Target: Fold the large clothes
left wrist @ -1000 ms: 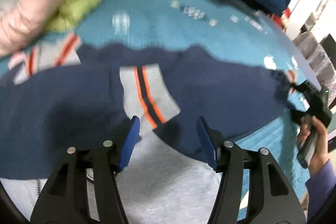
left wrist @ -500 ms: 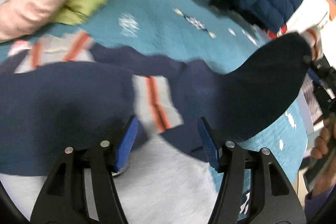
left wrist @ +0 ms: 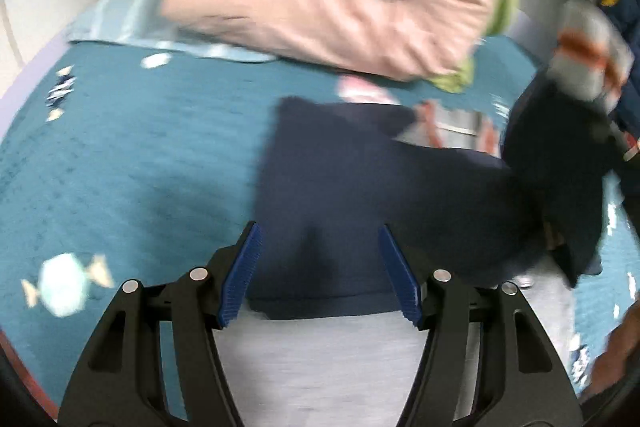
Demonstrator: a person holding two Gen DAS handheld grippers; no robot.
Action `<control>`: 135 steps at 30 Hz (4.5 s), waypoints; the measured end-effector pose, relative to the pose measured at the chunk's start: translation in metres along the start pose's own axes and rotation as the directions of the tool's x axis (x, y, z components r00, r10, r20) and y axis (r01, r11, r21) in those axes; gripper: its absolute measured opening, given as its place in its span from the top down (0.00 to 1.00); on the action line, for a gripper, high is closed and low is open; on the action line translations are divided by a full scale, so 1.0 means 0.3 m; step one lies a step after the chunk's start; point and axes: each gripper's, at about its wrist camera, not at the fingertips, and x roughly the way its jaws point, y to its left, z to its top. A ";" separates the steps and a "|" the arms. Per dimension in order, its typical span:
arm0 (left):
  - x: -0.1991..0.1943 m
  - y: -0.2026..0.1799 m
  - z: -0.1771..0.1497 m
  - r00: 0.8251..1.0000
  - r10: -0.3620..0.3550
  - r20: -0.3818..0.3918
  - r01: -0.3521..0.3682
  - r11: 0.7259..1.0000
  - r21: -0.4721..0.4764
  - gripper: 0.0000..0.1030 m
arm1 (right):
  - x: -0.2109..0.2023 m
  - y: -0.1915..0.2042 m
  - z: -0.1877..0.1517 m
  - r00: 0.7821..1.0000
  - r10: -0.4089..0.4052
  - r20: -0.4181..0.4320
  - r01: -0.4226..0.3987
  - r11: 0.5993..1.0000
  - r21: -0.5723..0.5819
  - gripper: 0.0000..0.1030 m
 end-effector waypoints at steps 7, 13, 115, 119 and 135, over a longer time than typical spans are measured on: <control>-0.039 0.135 -0.014 0.993 0.109 0.039 -0.111 0.993 0.041 0.31 | 0.286 0.092 -0.232 0.974 -0.111 -0.199 0.099 0.993 -0.071 0.83; -0.078 0.108 -0.019 0.993 0.093 0.071 -0.097 0.993 0.062 0.26 | 0.278 0.048 -0.263 0.970 -0.052 -0.239 0.046 0.998 -0.030 0.34; -0.415 0.163 -0.679 0.962 -0.208 -0.179 0.236 0.960 0.151 0.90 | -0.911 -0.470 -0.476 0.886 -0.172 -0.430 0.184 0.983 -0.012 0.94; -0.375 0.169 -0.761 0.959 -0.164 -0.230 0.203 0.967 0.157 0.90 | -0.895 -0.509 -0.542 0.876 -0.175 -0.450 0.216 0.975 0.042 0.91; -0.718 0.114 -0.659 0.984 -0.171 0.044 0.160 0.970 0.180 0.29 | -1.022 -0.317 -0.423 0.911 -0.228 -0.345 0.241 0.971 -0.007 0.64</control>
